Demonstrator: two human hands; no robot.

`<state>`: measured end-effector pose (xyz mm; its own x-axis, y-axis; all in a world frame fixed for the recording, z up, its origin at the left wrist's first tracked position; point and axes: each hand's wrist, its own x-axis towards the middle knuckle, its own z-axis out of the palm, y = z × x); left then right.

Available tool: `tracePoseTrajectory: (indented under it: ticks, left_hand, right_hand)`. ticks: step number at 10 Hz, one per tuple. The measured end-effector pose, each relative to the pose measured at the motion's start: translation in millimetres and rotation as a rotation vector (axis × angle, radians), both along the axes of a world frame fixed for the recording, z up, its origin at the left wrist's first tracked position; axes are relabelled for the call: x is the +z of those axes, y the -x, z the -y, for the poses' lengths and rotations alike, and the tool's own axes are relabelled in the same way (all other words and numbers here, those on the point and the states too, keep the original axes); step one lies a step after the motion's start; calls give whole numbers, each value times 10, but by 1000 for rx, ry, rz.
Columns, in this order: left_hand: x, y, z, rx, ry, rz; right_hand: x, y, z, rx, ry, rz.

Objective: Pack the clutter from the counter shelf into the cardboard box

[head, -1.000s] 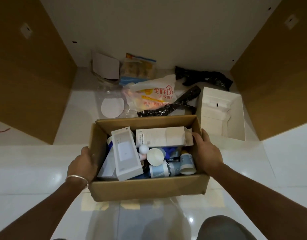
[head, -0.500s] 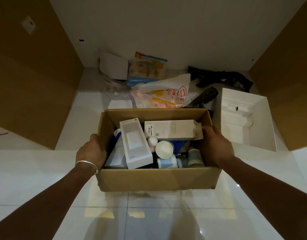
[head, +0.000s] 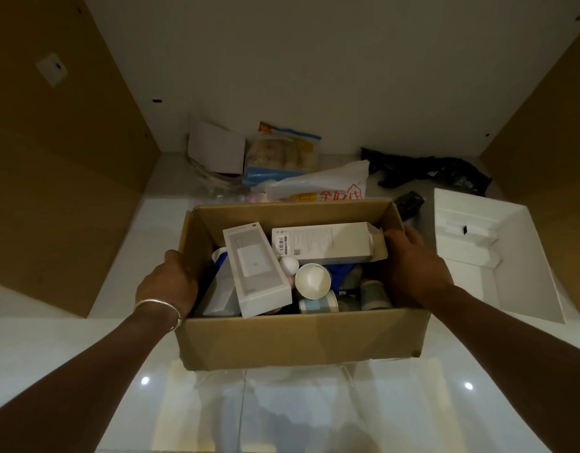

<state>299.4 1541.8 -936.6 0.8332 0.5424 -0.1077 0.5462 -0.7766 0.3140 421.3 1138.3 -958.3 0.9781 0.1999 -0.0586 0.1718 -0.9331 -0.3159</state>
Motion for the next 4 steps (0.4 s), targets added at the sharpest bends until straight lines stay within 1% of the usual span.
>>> tracePoseTrajectory:
  ticks: [1, 2, 3, 4]
  left_hand:
    - [103, 7, 32, 3, 35, -82]
    - [242, 30, 73, 6, 113, -211]
    - [381, 119, 110, 13, 214, -213]
    - [548, 334, 256, -51, 141, -109]
  right_hand:
    - [64, 48, -28, 17, 54, -7]
    - [163, 114, -43, 48, 217, -56]
    - [317, 227, -49, 45, 317, -83]
    - [548, 421, -99, 84, 361, -26]
